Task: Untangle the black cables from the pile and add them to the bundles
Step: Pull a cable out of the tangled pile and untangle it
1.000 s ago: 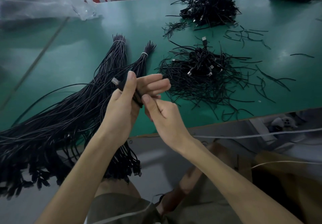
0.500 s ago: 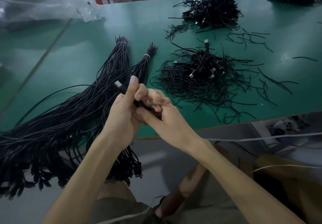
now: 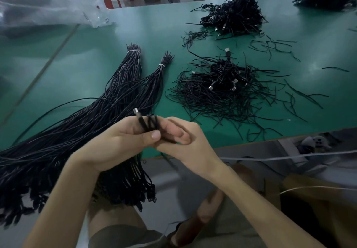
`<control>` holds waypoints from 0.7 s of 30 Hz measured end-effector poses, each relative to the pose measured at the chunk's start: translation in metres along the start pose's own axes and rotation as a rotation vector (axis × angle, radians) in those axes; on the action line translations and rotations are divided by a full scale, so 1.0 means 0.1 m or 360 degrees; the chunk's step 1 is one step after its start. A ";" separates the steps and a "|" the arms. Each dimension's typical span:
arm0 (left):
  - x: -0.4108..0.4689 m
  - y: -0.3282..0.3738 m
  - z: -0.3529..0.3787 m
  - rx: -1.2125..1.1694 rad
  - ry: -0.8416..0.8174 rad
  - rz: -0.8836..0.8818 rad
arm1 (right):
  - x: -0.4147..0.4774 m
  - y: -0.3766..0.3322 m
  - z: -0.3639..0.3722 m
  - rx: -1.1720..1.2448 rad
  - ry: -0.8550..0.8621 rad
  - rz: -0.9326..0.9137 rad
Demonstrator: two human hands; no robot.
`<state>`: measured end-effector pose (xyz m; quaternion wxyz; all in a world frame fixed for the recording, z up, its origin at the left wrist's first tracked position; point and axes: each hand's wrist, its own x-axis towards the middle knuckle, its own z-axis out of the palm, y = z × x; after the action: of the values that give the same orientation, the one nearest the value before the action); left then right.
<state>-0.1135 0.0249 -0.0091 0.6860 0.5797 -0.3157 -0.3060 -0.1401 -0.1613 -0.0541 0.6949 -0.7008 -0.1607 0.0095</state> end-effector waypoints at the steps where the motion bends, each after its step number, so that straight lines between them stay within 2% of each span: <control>1: -0.03 0.03 -0.01 0.0022 -0.0001 -0.0015 | -0.01 -0.02 0.03 -0.0006 -0.0003 -0.0011; 5: -0.12 0.09 0.01 0.0231 0.0098 -0.0025 | -0.05 -0.05 0.14 0.0024 0.0124 -0.0018; 13: -0.23 0.12 0.20 0.0714 0.0376 0.0113 | -0.12 -0.05 0.25 -0.0235 0.0280 -0.0285; 17: -0.29 0.06 0.24 0.0689 0.0542 0.0198 | -0.11 -0.09 0.26 -0.0349 0.0252 -0.0405; 21: -0.31 -0.01 0.24 0.0334 0.0561 0.0230 | -0.15 -0.09 0.29 -0.0297 0.0270 -0.0362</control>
<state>-0.1514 0.0348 -0.0090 0.6866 0.6684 -0.2617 -0.1153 -0.1632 -0.1372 -0.0491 0.6344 -0.7380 -0.1798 -0.1434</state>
